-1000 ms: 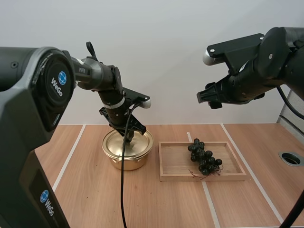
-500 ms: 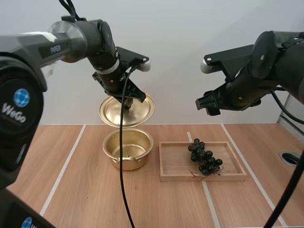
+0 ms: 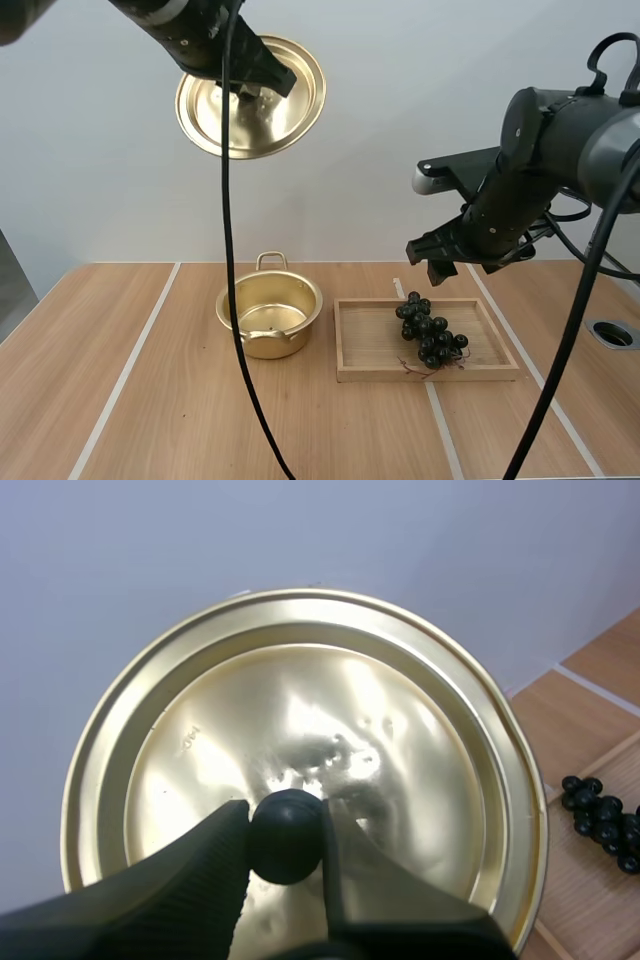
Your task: Open the pot, put the grape inside, and close it
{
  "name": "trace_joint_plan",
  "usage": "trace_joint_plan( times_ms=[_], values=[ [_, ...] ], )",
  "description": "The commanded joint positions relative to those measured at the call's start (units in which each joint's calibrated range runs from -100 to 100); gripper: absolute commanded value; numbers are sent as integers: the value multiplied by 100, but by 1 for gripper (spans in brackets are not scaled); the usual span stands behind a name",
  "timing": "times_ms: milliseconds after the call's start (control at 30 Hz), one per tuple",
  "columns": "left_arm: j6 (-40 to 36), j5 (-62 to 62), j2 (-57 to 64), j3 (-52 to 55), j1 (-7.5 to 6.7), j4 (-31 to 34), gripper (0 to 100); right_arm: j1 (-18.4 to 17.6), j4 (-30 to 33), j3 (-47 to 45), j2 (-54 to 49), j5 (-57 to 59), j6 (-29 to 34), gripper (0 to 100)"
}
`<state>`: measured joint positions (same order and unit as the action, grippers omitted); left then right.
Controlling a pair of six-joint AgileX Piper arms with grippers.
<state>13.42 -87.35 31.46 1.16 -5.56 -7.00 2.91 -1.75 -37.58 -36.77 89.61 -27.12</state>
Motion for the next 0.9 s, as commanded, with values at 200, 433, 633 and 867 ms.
trace_joint_plan(
  times_ms=[200,433,633,867],
  values=[
    [-32,3,655,-118,-14,-212,0,-14,-135,-94,565,28,-44,100],
    [-32,3,794,-118,-14,-212,0,-14,-174,-110,1147,-15,-44,100],
    [-32,3,793,-118,-14,-252,0,-14,-131,-281,1523,-358,-104,100],
    [-32,3,793,-118,-14,-252,0,-14,-56,-726,2019,-1478,-123,100]
  ],
)
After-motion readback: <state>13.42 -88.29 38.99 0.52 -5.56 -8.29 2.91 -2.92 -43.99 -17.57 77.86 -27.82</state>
